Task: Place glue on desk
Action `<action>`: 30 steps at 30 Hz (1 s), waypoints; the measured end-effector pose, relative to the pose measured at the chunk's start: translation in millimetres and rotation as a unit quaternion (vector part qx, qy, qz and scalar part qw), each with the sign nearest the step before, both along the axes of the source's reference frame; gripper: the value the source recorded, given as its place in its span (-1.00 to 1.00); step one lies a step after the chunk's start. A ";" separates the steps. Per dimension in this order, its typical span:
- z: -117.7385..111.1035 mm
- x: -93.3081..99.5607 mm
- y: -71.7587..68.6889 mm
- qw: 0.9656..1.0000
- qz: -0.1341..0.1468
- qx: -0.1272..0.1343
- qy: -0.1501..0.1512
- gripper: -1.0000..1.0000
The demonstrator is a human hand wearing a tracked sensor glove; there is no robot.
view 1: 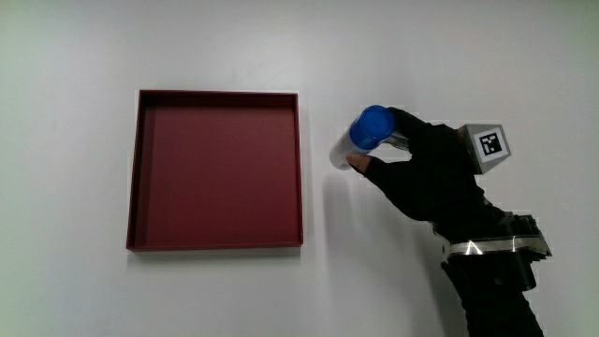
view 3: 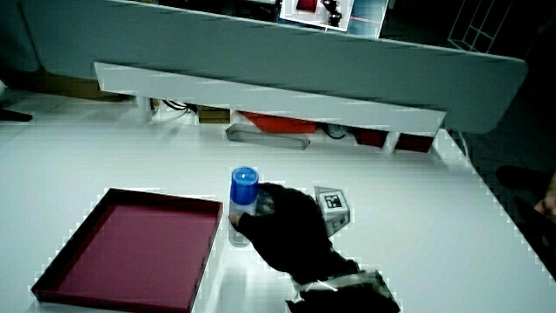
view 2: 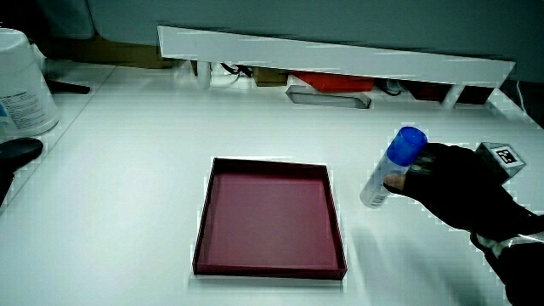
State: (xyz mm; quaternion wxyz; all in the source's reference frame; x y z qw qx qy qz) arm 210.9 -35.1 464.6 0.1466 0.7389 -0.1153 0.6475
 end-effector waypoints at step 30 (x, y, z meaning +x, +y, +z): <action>58.4 17.0 9.7 0.997 0.017 -0.071 0.028 -0.16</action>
